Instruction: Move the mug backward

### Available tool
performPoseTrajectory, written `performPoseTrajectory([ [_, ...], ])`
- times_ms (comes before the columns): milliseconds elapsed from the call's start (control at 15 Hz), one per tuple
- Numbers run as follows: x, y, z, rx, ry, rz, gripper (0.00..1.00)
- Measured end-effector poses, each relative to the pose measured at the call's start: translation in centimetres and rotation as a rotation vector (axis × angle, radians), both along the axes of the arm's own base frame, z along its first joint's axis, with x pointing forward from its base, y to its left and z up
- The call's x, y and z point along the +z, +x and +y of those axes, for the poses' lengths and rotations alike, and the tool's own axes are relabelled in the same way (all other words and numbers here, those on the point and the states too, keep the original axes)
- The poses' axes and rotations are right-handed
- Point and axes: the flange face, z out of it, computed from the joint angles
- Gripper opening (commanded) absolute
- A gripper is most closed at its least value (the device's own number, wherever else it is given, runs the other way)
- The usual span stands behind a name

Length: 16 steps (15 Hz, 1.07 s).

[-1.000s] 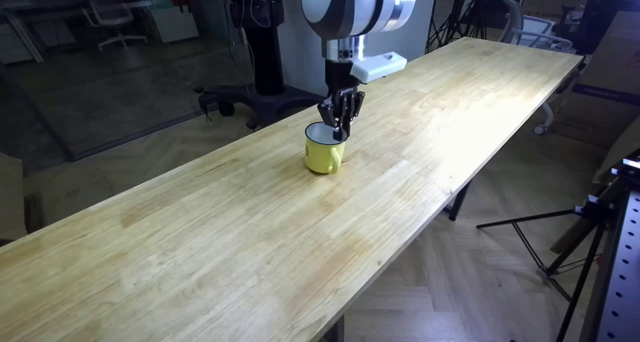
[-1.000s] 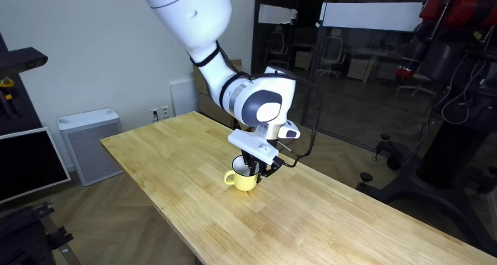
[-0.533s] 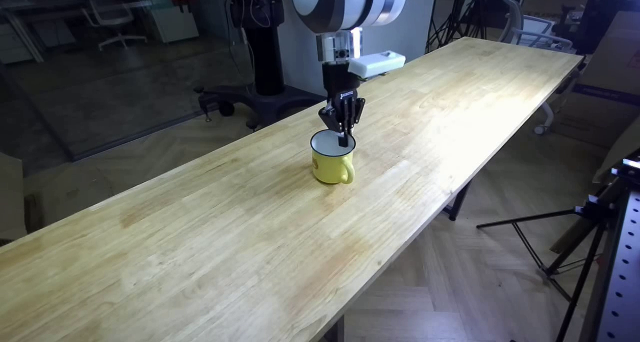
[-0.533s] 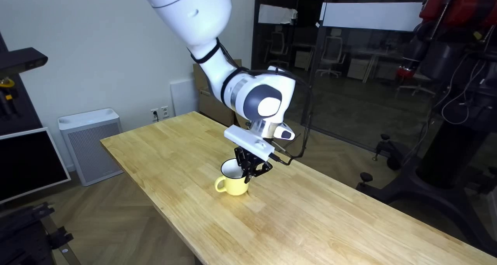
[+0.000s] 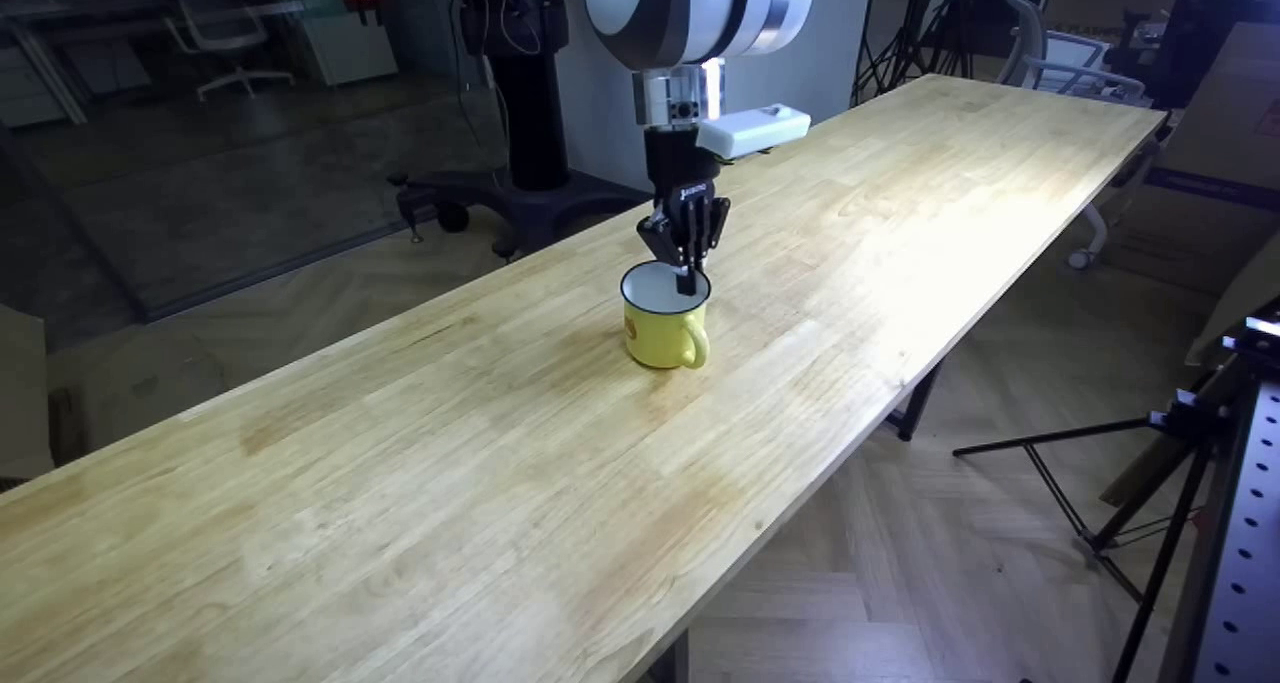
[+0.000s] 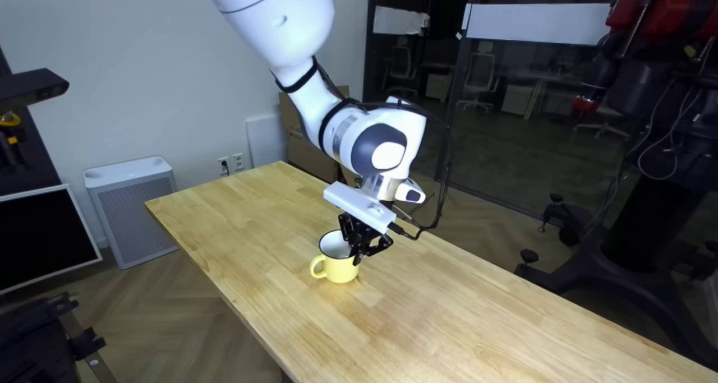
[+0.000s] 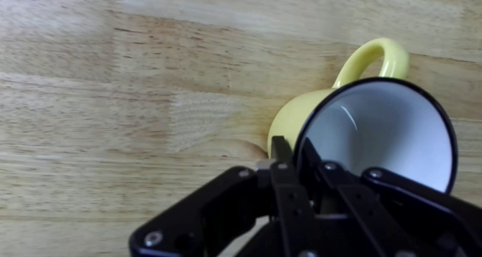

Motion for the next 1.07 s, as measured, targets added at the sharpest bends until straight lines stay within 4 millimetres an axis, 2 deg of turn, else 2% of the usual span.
performPoseTrajectory([
  [267, -0.2, -0.9, 0.1, -0.037, 0.000, 0.034, 0.03],
  [733, -0.5, -6.3, 1.1, -0.178, -0.004, 0.135, 0.03],
  [1067, 0.1, -9.7, 1.7, -0.282, -0.068, 0.087, 0.03],
])
